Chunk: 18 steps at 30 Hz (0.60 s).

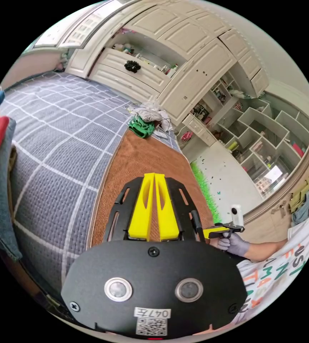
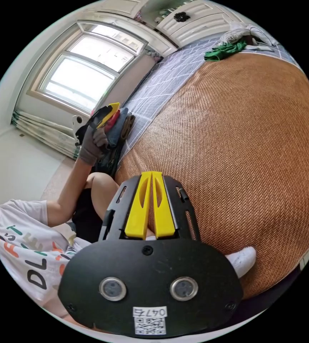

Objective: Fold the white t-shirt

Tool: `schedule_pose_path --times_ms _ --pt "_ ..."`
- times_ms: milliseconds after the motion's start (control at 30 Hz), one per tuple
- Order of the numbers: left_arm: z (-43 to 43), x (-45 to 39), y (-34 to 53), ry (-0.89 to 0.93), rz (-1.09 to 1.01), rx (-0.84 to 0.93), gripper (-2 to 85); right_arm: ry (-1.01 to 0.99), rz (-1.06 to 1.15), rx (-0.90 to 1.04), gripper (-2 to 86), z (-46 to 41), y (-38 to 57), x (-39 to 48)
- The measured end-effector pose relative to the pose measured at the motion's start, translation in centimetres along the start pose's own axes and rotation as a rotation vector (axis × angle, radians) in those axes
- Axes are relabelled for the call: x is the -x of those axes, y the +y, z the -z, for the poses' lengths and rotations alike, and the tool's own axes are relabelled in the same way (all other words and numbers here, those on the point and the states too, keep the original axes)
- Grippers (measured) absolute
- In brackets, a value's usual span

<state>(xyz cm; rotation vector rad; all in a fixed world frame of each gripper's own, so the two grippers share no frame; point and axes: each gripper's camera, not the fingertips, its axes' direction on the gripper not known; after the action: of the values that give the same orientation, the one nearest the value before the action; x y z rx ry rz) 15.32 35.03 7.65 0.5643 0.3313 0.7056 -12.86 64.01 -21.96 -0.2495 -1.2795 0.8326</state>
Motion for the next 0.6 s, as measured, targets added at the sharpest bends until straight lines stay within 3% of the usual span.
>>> schedule_pose_path --times_ms 233,467,600 --pt "13.6 -9.3 -3.7 -0.180 -0.004 -0.007 -1.0 -0.051 -0.033 0.063 -1.2 -4.6 2.5 -0.6" --pt "25.3 -17.9 -1.6 -0.394 -0.067 -0.001 -0.8 -0.168 -0.062 0.084 -1.2 -8.4 4.9 -1.1" --pt "31.5 -22.0 1.4 -0.611 -0.054 0.043 0.4 -0.195 -0.047 0.101 -1.2 -10.3 6.2 -0.5"
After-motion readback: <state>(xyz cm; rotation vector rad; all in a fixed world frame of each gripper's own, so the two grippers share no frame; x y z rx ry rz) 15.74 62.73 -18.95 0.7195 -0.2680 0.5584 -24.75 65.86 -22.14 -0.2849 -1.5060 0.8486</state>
